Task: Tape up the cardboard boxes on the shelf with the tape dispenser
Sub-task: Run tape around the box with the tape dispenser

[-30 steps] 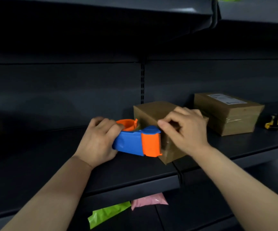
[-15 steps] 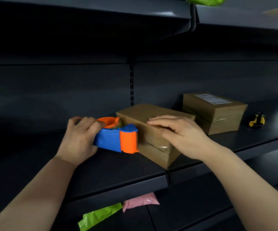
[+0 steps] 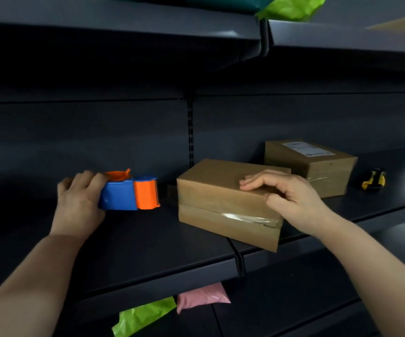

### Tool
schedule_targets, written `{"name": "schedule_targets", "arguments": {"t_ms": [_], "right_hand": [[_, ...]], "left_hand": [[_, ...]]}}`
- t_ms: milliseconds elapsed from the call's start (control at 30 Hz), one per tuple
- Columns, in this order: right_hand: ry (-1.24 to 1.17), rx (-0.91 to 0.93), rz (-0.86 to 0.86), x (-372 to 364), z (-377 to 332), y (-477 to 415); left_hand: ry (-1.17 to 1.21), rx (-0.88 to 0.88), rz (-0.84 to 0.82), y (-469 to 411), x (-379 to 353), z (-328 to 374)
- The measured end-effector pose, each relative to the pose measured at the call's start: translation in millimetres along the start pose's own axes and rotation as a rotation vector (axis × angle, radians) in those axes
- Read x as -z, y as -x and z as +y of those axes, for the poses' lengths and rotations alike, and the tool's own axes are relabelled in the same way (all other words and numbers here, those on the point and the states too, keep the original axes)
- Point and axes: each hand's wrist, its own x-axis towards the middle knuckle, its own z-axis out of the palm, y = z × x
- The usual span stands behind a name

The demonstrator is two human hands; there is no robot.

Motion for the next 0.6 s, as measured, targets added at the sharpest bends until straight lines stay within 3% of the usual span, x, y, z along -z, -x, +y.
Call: {"name": "schedule_targets", "arguments": {"t_ms": [267, 433, 500, 600], "right_hand": [[-0.097, 0.034, 0.042, -3, 9, -6], [-0.182, -0.048, -0.037, 9, 3, -15], [-0.019, -0.101, -0.090, 15, -13, -24], [0.629, -0.218, -0.076, -15, -42, -41]], "left_hand": [[-0.111, -0.014, 0.067, -11, -8, 30], [-0.100, -0.061, 0.089, -10, -4, 40], [-0.100, -0.060, 0.113, -7, 1, 40], [-0.079, -0.060, 0.122, -6, 5, 44]]}}
